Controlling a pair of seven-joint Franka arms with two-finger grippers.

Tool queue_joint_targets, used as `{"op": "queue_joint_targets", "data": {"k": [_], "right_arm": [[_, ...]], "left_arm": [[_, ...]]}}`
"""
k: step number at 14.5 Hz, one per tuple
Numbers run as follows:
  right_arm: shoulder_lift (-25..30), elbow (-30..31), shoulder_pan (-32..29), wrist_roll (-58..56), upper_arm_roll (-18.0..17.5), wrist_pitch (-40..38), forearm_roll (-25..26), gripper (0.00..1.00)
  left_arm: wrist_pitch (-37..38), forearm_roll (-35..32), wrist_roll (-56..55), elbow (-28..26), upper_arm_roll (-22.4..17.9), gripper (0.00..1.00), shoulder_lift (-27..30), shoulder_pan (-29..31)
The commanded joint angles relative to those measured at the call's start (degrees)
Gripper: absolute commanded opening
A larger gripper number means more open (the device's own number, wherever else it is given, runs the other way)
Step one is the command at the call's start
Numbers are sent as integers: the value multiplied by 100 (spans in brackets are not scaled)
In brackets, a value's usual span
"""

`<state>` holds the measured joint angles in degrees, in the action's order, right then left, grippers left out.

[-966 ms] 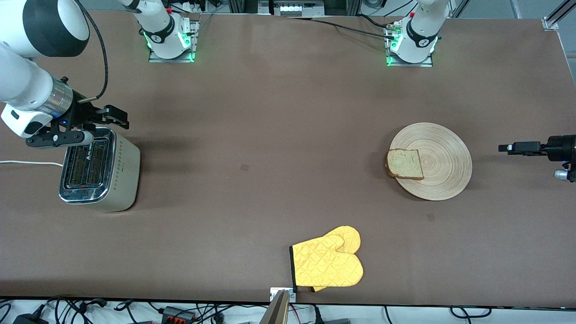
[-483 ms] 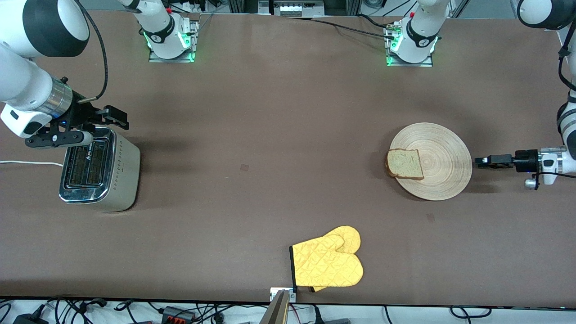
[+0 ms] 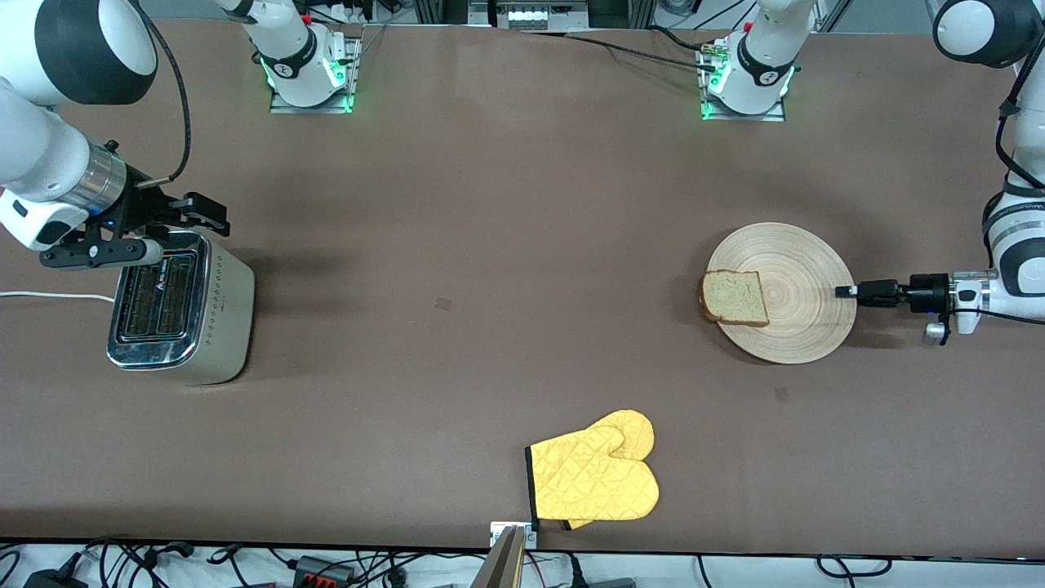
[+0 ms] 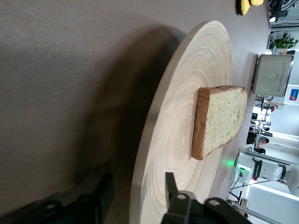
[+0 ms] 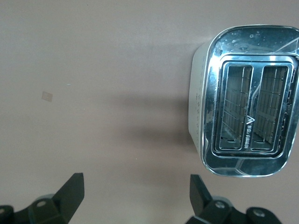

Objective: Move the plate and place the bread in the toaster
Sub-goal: 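Push the wooden plate with the left gripper toward the table middle, then release the plate and withdraw the left gripper while the right gripper approaches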

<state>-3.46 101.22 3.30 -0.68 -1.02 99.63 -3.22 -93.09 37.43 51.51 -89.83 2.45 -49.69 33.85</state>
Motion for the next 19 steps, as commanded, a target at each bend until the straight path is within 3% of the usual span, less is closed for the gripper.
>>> {"op": "queue_joint_targets", "data": {"k": [1,4,7,9,14,19], "right_arm": [[-14,-41,-14,-37,5,-14,-74,100],[-14,-41,-22,-63,5,3,-74,100],[-23,-41,-31,-46,23,4,-74,100],[-23,-41,-40,-11,23,21,-65,100],[-75,-50,-31,-11,23,12,5,100],[-84,-50,-31,-2,23,100,5,100]], "left_arm": [[80,80,193,-61,-8,4,21,-10],[220,54,184,-43,-8,1,65,-36],[1132,-60,193,228,-26,3,56,-10],[1240,-333,202,352,96,2,82,-141],[793,8,123,248,878,1,65,-501],[-139,1070,18,-481,1055,1,100,-1502]]}}
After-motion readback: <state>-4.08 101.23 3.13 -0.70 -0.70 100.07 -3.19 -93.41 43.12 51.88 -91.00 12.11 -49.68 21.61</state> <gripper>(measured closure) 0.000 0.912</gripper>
